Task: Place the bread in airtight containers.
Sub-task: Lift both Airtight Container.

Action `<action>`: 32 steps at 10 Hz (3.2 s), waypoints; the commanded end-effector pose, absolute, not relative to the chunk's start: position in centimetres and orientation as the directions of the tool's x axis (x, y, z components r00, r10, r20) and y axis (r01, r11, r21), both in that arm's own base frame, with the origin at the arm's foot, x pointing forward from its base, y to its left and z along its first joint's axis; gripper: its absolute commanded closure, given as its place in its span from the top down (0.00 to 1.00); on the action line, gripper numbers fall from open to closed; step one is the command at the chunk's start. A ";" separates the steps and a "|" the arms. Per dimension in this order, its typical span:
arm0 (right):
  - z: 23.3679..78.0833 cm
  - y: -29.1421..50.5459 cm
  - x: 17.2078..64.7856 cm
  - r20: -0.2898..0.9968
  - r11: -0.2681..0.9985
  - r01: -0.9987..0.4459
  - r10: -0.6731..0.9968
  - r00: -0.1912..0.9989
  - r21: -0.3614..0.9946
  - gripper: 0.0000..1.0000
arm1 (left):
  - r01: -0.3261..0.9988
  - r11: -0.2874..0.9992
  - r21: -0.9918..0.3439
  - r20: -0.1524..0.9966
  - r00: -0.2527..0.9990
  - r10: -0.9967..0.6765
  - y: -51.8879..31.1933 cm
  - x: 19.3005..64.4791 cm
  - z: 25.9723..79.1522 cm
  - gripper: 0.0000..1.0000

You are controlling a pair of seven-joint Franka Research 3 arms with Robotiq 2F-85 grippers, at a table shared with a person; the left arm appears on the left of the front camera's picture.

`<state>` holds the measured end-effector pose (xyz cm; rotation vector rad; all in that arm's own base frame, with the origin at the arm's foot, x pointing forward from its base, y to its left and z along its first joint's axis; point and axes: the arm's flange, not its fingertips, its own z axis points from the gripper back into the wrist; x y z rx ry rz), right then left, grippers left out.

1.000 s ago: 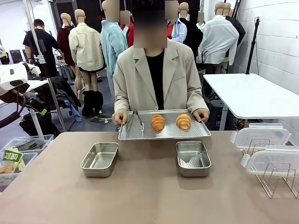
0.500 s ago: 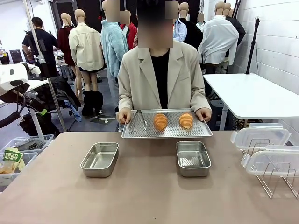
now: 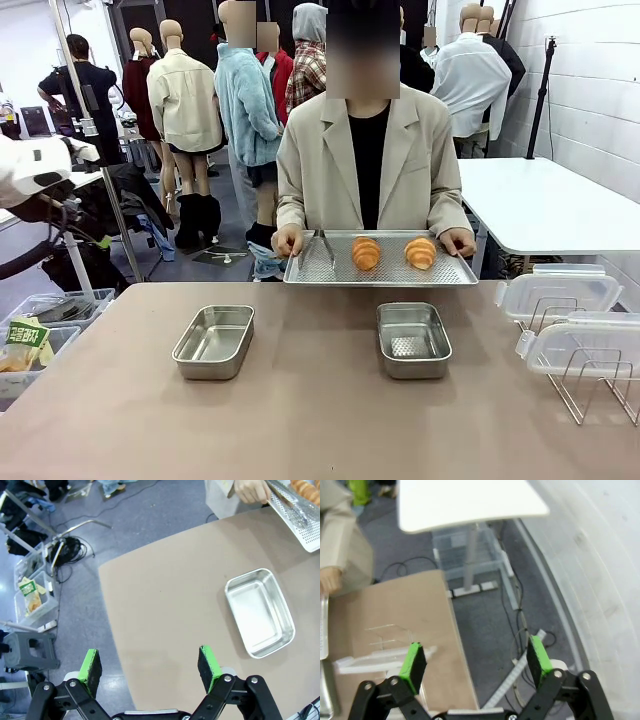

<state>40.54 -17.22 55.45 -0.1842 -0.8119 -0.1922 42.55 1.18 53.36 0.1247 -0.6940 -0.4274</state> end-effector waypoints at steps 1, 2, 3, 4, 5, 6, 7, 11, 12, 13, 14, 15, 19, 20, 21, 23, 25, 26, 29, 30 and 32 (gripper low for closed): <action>59.1 -9.6 42.6 0.690 0.991 0.114 -0.038 0.723 -0.065 1.00 | 0.354 0.918 0.177 0.591 0.707 -0.387 -2.0 44.3 53.0 1.00; 59.2 -5.7 43.2 0.667 0.997 0.053 -0.002 0.745 -0.055 1.00 | 0.370 0.916 0.155 0.577 0.719 -0.388 -3.5 45.0 52.3 1.00; 58.6 -1.9 43.6 0.608 1.000 0.002 0.004 0.794 -0.010 1.00 | 0.361 0.923 0.134 0.584 0.724 -0.368 -4.8 45.9 51.5 1.00; 57.1 1.5 44.6 0.569 0.999 0.015 0.005 0.822 -0.030 1.00 | 0.351 0.929 0.113 0.598 0.723 -0.346 -5.3 47.1 50.7 1.00; 52.4 5.7 45.5 0.448 0.996 0.059 -0.020 0.894 -0.073 1.00 | 0.271 0.959 0.087 0.585 0.765 -0.269 -6.7 49.3 47.3 1.00; 50.6 7.5 46.1 0.421 0.997 0.044 -0.015 0.907 -0.058 1.00 | 0.284 0.956 0.076 0.559 0.781 -0.277 -6.7 50.1 46.1 1.00; 48.7 9.0 45.4 0.383 1.000 -0.020 0.025 0.923 -0.016 1.00 | 0.305 0.952 0.040 0.538 0.796 -0.278 -6.9 50.4 44.5 1.00; 49.1 8.5 45.0 0.416 0.999 -0.008 0.027 0.909 -0.046 1.00 | 0.307 0.948 0.081 0.539 0.787 -0.300 -6.8 49.3 44.8 1.00; 47.7 9.4 45.3 0.390 0.999 -0.027 0.040 0.920 -0.038 1.00 | 0.308 0.950 0.061 0.520 0.802 -0.293 -7.3 49.9 43.2 1.00; 46.3 11.2 46.0 0.345 0.997 -0.079 0.079 0.935 -0.013 1.00 | 0.324 0.945 0.038 0.505 0.810 -0.298 -8.3 50.4 41.2 1.00; 44.9 13.8 46.7 0.299 0.992 -0.122 0.124 0.946 -0.026 1.00 | 0.342 0.940 0.005 0.494 0.816 -0.299 -9.2 50.7 40.3 1.00; 43.5 16.1 47.0 0.269 0.986 -0.166 0.166 0.949 -0.023 1.00 | 0.361 0.932 -0.008 0.464 0.827 -0.317 -10.0 51.0 39.4 1.00; 37.8 19.4 48.7 0.163 0.988 -0.154 0.151 0.975 0.006 1.00 | 0.354 0.932 -0.074 0.323 0.893 -0.313 -11.7 51.6 35.1 1.00; 37.0 19.9 49.6 0.162 0.989 -0.148 0.145 0.976 0.007 1.00 | 0.347 0.935 -0.073 0.305 0.900 -0.310 -11.5 51.9 34.6 1.00; 35.7 19.6 49.0 0.127 0.990 -0.140 0.140 0.982 -0.008 1.00 | 0.325 0.942 -0.080 0.282 0.914 -0.292 -12.2 51.6 33.4 1.00; 33.2 19.2 49.8 0.105 0.996 -0.091 0.090 0.990 0.007 1.00 | 0.310 0.946 -0.091 0.255 0.926 -0.279 -11.9 51.7 32.2 1.00; 31.4 18.4 49.7 0.133 0.999 -0.030 0.028 0.991 0.016 1.00 | 0.277 0.955 -0.107 0.234 0.940 -0.246 -11.6 51.6 31.1 1.00; 30.9 18.2 49.7 0.114 1.000 -0.023 0.021 0.993 0.017 1.00 | 0.273 0.956 -0.108 0.209 0.946 -0.246 -11.6 51.6 30.6 1.00; 30.9 18.1 49.8 0.130 1.000 -0.012 0.009 0.992 0.023 0.48 | 0.275 0.956 -0.104 0.200 0.947 -0.251 -11.8 51.4 30.7 0.46; 31.0 18.2 49.8 0.139 1.000 0.006 -0.009 0.990 0.021 0.28 | 0.276 0.955 -0.111 0.193 0.948 -0.252 -11.8 51.4 30.8 0.26; 31.0 18.1 49.9 0.141 1.000 0.020 -0.023 0.990 0.022 0.00 | 0.278 0.954 -0.113 0.190 0.948 -0.254 -11.7 51.4 30.9 0.00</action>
